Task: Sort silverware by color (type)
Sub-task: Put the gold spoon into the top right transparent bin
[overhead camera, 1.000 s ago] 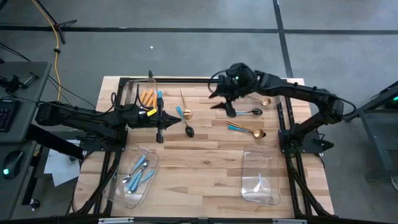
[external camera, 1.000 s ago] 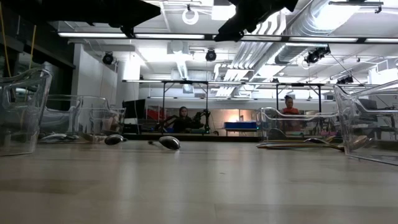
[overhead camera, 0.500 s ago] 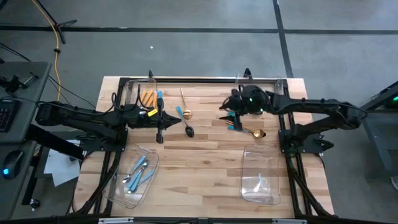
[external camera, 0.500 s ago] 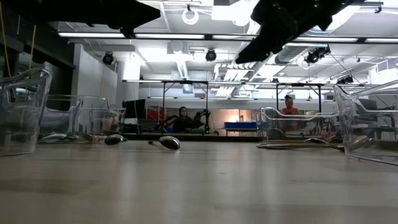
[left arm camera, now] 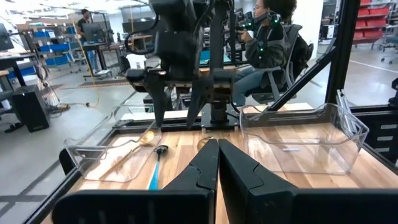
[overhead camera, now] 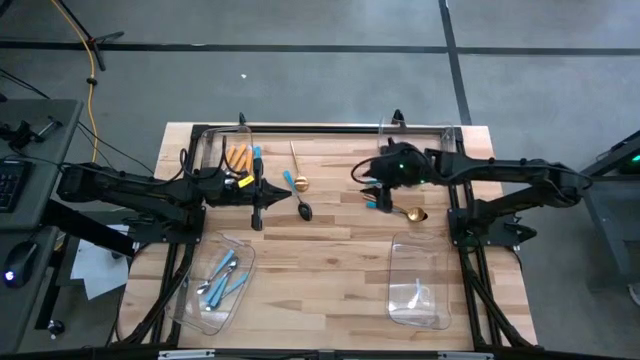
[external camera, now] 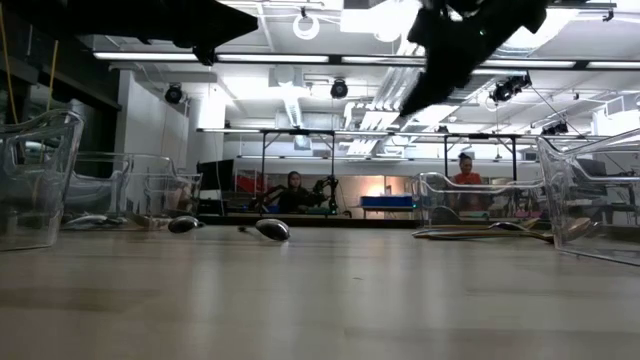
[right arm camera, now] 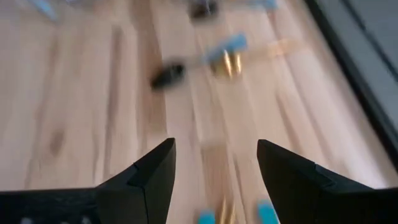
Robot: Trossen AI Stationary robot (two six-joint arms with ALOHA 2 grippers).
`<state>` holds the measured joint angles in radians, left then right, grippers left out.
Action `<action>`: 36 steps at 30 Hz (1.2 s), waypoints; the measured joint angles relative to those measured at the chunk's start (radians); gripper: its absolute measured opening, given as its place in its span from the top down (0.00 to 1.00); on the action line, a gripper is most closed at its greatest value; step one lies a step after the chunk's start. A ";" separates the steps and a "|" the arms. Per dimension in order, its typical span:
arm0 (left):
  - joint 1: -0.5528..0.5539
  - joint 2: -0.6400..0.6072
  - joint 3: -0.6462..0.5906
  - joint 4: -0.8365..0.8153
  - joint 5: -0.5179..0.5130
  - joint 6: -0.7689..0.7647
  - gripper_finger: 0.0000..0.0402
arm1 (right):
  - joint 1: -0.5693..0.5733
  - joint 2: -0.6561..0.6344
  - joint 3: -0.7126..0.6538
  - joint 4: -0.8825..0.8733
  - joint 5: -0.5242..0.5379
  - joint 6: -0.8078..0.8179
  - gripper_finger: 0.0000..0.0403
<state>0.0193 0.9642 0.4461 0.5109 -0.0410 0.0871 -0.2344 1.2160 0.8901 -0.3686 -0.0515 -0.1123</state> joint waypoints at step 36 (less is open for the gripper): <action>0.000 0.000 0.000 -0.014 0.000 -0.005 0.99 | 0.001 0.423 0.005 -0.355 0.275 0.113 0.48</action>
<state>0.0193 0.9642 0.4461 0.4972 -0.0410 0.0818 -0.2337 1.6394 0.8948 -0.7239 0.2235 0.0010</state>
